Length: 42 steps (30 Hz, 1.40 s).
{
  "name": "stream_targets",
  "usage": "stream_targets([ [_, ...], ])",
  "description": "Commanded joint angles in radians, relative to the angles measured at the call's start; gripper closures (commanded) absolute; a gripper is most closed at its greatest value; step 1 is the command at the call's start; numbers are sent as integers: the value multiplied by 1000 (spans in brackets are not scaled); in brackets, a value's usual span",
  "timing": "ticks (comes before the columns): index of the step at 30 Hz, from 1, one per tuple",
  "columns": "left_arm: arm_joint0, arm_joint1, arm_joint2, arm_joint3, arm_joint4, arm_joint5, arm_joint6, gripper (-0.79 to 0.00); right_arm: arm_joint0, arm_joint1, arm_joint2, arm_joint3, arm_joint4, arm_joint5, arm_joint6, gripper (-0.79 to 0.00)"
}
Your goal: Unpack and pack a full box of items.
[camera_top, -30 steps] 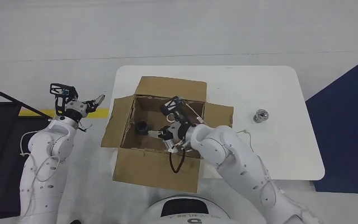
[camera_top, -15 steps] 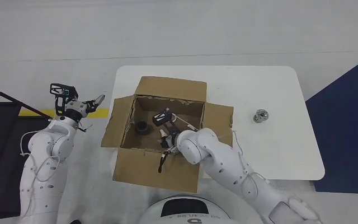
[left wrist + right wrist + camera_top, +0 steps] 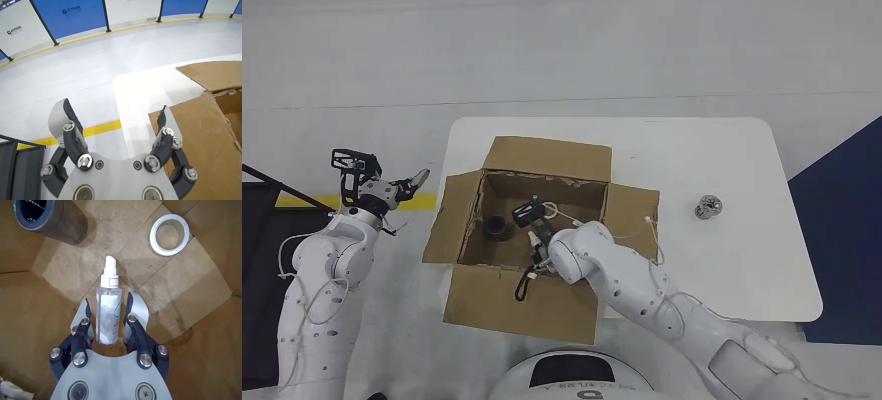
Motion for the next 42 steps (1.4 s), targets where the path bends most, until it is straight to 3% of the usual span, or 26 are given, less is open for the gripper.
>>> stream_targets([
  [1,0,0,0,0,0,0,0,-785,17,-10,-16,24,-5,3,13,-363],
  [9,0,0,0,0,0,0,0,-785,69,-49,-56,115,-24,37,30,-339],
  [12,0,0,0,0,0,0,0,-785,92,-62,-67,156,-45,47,51,-289],
  [14,0,0,0,0,0,0,0,-785,99,-69,-68,161,-44,51,62,-219],
  [16,0,0,0,0,0,0,0,-785,102,-73,-65,161,-47,52,70,0],
  [22,0,0,0,0,0,0,0,-785,72,-68,-22,85,-47,50,38,0],
  [28,0,0,0,0,0,0,0,-785,-29,-33,59,-121,-110,33,-48,0],
  [33,0,0,0,0,0,0,0,-785,-170,8,152,-328,-164,-67,-249,0],
  [42,0,0,0,0,0,0,0,-785,-477,78,338,-594,-302,-253,-758,0],
])
